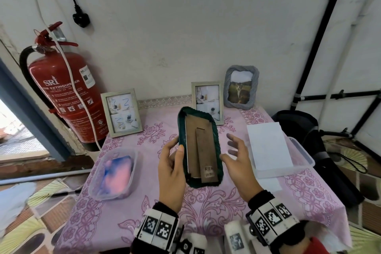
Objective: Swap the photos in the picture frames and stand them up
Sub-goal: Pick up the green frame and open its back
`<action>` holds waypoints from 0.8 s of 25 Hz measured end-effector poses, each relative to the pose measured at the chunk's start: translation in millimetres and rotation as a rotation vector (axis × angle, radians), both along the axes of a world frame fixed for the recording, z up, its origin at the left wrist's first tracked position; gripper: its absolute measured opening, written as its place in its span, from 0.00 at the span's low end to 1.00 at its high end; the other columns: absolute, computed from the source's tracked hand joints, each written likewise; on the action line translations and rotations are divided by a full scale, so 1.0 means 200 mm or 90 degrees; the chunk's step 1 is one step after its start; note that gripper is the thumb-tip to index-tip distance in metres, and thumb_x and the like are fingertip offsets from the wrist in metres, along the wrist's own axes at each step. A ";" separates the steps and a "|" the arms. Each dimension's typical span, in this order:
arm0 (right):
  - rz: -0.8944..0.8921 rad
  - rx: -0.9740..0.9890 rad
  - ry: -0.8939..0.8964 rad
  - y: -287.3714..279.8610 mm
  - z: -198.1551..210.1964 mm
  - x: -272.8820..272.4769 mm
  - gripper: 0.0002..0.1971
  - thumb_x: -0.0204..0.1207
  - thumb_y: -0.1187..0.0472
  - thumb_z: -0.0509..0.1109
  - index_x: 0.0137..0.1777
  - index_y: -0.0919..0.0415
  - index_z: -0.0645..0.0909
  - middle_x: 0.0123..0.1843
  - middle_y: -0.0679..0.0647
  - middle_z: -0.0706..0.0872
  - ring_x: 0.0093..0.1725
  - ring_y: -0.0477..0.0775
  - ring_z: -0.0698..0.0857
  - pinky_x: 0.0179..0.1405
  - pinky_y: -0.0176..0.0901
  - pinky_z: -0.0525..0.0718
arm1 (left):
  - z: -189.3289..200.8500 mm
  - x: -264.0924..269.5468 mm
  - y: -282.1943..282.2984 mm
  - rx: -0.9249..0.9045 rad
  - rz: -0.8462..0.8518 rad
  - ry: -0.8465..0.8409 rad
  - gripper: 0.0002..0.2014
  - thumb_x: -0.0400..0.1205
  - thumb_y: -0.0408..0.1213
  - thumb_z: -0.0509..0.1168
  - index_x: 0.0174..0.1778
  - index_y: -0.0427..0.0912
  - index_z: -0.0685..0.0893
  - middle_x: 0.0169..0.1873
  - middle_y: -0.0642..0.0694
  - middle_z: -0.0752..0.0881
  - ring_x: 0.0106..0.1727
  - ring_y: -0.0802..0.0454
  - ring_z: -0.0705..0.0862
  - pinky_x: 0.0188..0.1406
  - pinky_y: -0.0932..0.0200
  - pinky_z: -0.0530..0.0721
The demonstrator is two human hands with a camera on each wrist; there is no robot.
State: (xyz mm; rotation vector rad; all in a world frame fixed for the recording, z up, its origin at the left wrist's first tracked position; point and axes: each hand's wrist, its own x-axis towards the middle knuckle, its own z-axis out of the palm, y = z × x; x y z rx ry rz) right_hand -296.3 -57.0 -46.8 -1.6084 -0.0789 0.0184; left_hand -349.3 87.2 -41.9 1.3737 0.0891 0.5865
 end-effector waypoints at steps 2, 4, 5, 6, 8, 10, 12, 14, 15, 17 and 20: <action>0.019 0.030 0.047 -0.01 -0.05 -0.01 0.23 0.79 0.71 0.63 0.72 0.55 0.69 0.62 0.57 0.76 0.55 0.51 0.79 0.52 0.35 0.83 | -0.05 0.02 0.03 -0.057 0.014 0.021 0.11 0.85 0.39 0.57 0.60 0.48 0.81 0.48 0.49 0.90 0.48 0.55 0.87 0.45 0.59 0.86; 0.038 0.035 0.071 -0.02 -0.10 -0.02 0.21 0.80 0.72 0.62 0.71 0.60 0.72 0.56 0.55 0.79 0.49 0.47 0.81 0.47 0.31 0.85 | -0.11 0.03 0.06 -0.109 0.017 0.054 0.10 0.85 0.38 0.57 0.58 0.47 0.81 0.53 0.45 0.88 0.52 0.52 0.85 0.50 0.55 0.84; 0.044 0.025 0.073 -0.03 -0.12 -0.03 0.20 0.80 0.73 0.61 0.71 0.61 0.74 0.54 0.55 0.80 0.49 0.47 0.81 0.51 0.33 0.84 | -0.14 0.03 0.08 -0.117 0.020 0.071 0.10 0.85 0.38 0.57 0.57 0.47 0.82 0.53 0.45 0.87 0.52 0.52 0.85 0.50 0.56 0.83; 0.047 0.019 0.075 -0.04 -0.13 -0.03 0.20 0.79 0.74 0.61 0.70 0.62 0.75 0.54 0.56 0.80 0.50 0.48 0.81 0.54 0.36 0.83 | -0.18 0.02 0.09 -0.102 0.025 0.089 0.09 0.85 0.37 0.58 0.55 0.47 0.82 0.52 0.46 0.87 0.52 0.53 0.84 0.49 0.58 0.82; 0.047 0.024 0.083 -0.06 -0.16 -0.04 0.22 0.78 0.76 0.60 0.70 0.61 0.76 0.55 0.59 0.82 0.53 0.51 0.82 0.58 0.40 0.82 | -0.23 0.02 0.12 -0.044 0.029 0.128 0.10 0.84 0.35 0.59 0.57 0.46 0.84 0.51 0.46 0.87 0.51 0.53 0.84 0.45 0.64 0.84; 0.045 0.018 0.086 -0.08 -0.19 -0.04 0.22 0.77 0.77 0.61 0.68 0.60 0.77 0.53 0.57 0.84 0.51 0.49 0.83 0.54 0.35 0.84 | -0.27 0.00 0.15 -0.024 0.021 0.162 0.14 0.83 0.32 0.61 0.63 0.39 0.83 0.54 0.44 0.88 0.53 0.53 0.86 0.52 0.60 0.85; 0.041 -0.004 0.082 -0.09 -0.21 -0.04 0.22 0.76 0.78 0.62 0.66 0.59 0.79 0.46 0.50 0.84 0.44 0.41 0.84 0.42 0.24 0.83 | -0.30 -0.01 0.18 -0.023 0.017 0.183 0.16 0.81 0.28 0.63 0.65 0.35 0.81 0.52 0.43 0.89 0.54 0.50 0.86 0.58 0.52 0.83; 0.035 -0.031 0.082 -0.09 -0.23 -0.04 0.21 0.75 0.79 0.63 0.65 0.60 0.80 0.43 0.47 0.82 0.41 0.40 0.82 0.36 0.19 0.79 | -0.33 -0.02 0.20 -0.027 0.016 0.207 0.16 0.80 0.28 0.65 0.64 0.33 0.81 0.51 0.41 0.89 0.54 0.47 0.87 0.60 0.49 0.83; 0.033 -0.047 0.081 -0.09 -0.25 -0.04 0.21 0.74 0.79 0.64 0.65 0.61 0.80 0.42 0.47 0.81 0.42 0.41 0.81 0.36 0.19 0.79 | -0.34 -0.02 0.20 -0.033 0.017 0.218 0.16 0.79 0.28 0.66 0.64 0.32 0.81 0.52 0.39 0.89 0.55 0.45 0.87 0.60 0.48 0.83; 0.033 -0.083 0.076 -0.09 -0.26 -0.04 0.21 0.74 0.78 0.65 0.65 0.62 0.80 0.41 0.47 0.81 0.42 0.42 0.79 0.39 0.22 0.80 | -0.36 -0.02 0.20 -0.022 0.021 0.234 0.16 0.79 0.28 0.66 0.64 0.31 0.81 0.54 0.37 0.88 0.53 0.48 0.87 0.58 0.52 0.85; 0.044 -0.127 0.074 -0.09 -0.28 -0.03 0.21 0.73 0.77 0.67 0.65 0.64 0.79 0.41 0.47 0.80 0.44 0.45 0.80 0.48 0.29 0.79 | -0.40 -0.03 0.21 0.005 0.018 0.255 0.17 0.79 0.28 0.67 0.64 0.32 0.81 0.56 0.37 0.87 0.52 0.52 0.87 0.56 0.59 0.86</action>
